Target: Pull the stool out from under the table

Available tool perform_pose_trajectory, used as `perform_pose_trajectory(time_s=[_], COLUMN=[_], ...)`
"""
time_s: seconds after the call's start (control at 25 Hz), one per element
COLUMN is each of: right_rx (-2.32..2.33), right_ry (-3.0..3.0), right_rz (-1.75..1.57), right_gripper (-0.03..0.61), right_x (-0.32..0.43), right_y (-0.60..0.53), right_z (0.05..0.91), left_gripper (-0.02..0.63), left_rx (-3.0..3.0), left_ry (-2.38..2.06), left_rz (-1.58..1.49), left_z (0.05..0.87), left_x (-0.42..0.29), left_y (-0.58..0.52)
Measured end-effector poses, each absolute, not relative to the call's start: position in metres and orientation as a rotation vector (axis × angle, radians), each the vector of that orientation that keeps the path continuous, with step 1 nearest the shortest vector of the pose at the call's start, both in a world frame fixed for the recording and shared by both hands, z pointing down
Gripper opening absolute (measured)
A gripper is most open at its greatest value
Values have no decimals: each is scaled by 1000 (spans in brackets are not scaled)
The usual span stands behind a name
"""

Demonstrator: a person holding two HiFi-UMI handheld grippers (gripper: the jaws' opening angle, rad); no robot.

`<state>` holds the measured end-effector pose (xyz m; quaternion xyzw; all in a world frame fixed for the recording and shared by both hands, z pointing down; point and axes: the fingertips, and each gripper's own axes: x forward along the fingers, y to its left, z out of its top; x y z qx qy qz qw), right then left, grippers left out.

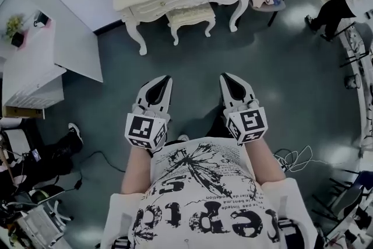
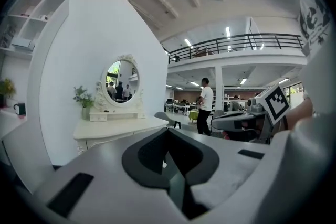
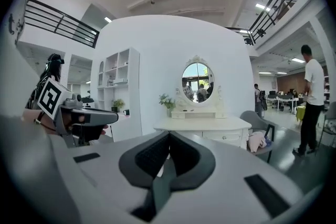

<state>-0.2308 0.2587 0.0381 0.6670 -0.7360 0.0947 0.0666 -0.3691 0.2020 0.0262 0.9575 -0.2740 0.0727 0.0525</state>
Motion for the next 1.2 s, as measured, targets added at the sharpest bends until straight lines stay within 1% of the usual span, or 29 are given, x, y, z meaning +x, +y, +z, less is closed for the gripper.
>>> perform_pose_trajectory(time_s=[0.2,0.48,0.64,0.76,0.92,1.2], right_rx=[1896,1711,1634,1613,1590,1536], right_ry=[-2306,-2350,-2352,-2353,-2354,-2347], right_rz=[295,288,277,325,370,422], right_gripper=[17,17,17,17,17,17], right_x=[-168,-44,26,63,88,92], right_y=[210,154,125,103,67,-2], right_z=[35,47,59,73,99,158], left_gripper=[17,17,17,17,17,17], left_rx=[2859,2802,2752,2724,2705,2635], left_ry=[-963,-1091,-1137,-1139,-1133,-1188], left_rz=[271,256,265,281,278,281], left_z=[23,23,38,54,79,139], left_x=[-311,-190,-123,-87,-62,-64], left_y=[166,119,96,83,58,-15])
